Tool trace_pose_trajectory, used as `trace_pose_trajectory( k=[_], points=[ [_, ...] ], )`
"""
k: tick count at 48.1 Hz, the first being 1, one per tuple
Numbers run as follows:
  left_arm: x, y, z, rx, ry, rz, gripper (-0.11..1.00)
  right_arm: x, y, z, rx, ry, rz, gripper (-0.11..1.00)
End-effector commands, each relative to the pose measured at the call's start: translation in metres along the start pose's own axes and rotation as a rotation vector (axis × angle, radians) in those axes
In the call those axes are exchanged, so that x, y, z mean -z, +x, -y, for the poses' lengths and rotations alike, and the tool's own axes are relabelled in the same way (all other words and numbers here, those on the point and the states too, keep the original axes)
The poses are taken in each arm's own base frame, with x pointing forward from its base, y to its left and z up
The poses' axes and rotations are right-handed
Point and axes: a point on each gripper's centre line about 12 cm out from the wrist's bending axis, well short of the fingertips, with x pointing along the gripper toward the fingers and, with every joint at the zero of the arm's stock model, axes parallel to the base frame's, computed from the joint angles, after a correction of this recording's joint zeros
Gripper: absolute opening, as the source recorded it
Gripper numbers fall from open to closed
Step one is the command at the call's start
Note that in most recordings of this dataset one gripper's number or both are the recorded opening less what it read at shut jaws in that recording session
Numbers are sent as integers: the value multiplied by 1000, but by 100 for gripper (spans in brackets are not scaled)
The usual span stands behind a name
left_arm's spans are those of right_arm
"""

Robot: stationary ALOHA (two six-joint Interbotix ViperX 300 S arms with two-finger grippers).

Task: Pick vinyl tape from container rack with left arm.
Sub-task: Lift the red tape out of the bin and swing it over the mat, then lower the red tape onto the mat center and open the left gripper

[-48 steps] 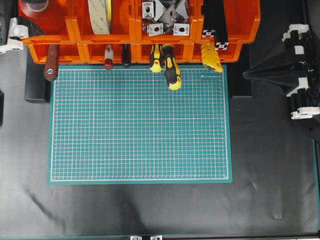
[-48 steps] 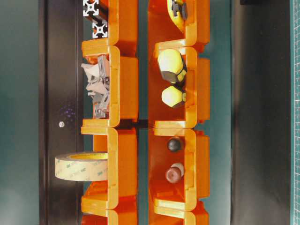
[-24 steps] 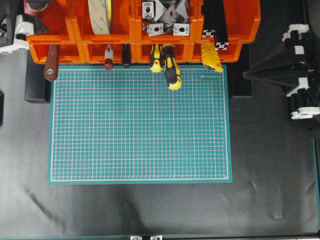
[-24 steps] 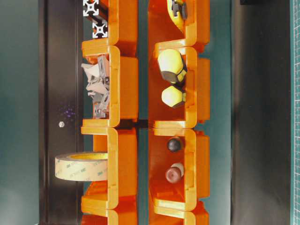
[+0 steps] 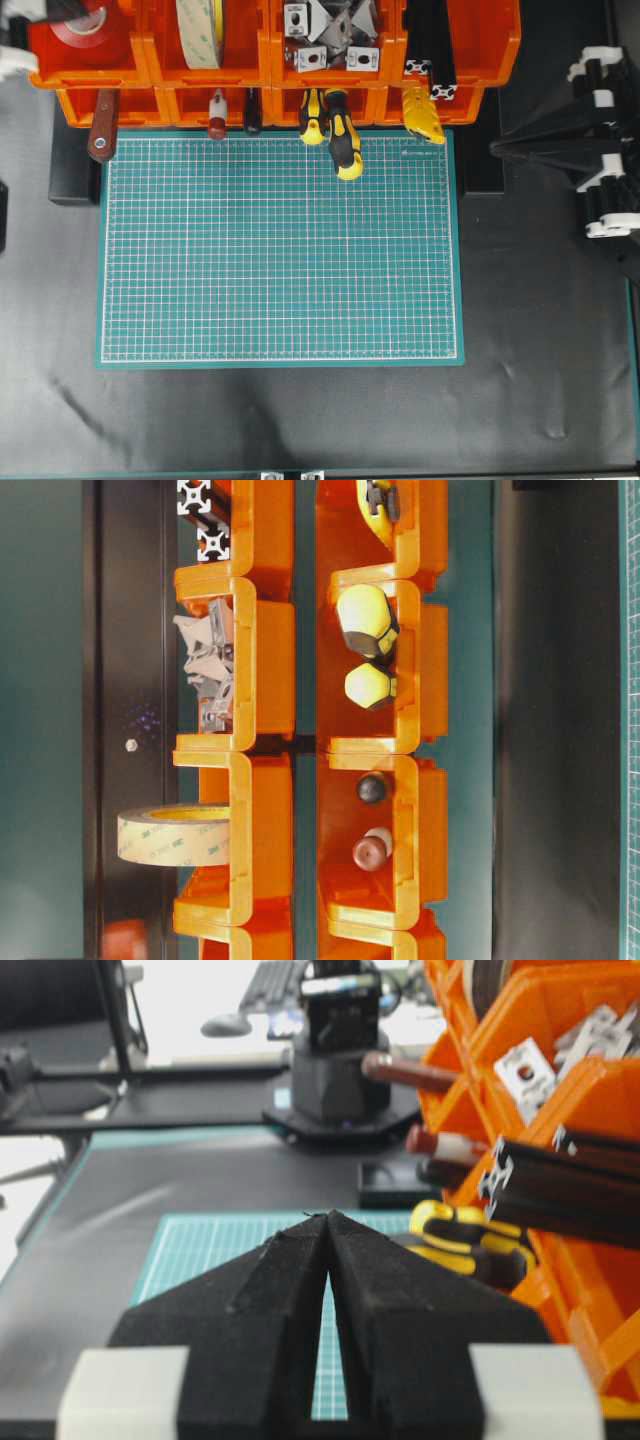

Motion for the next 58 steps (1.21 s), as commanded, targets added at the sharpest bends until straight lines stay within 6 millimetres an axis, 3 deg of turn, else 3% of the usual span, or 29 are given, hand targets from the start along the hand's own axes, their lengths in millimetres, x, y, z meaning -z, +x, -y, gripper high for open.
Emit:
trace_pose_trajectory(
  k=[1, 11, 19, 23, 29, 36, 50, 58],
  points=[
    [-11, -43, 0, -3, -12, 79, 19, -18, -1, -1, -3, 3, 55, 0],
    [-25, -60, 48, 104, 72, 142, 19, -22, -6, -1, -3, 2, 77, 0],
    [-34, -53, 100, 215, 101, 249, 19, -24, -6, -1, -7, 3, 89, 0],
    [-38, -39, 125, 267, 100, 323, 19, -24, -7, -1, -7, 3, 92, 0],
    [-37, 3, 163, 332, 103, 397, 19, -24, -7, -1, -7, 3, 92, 0],
    [-32, 57, 189, 358, 108, 417, 19, -25, -7, -1, -7, 5, 96, 0],
    [-5, 169, 220, 325, 152, 178, 19, -31, -10, -2, -10, 5, 119, 0],
    [8, 215, 234, 310, 187, 66, 19, -32, -11, -2, -11, 5, 126, 0]
  ],
)
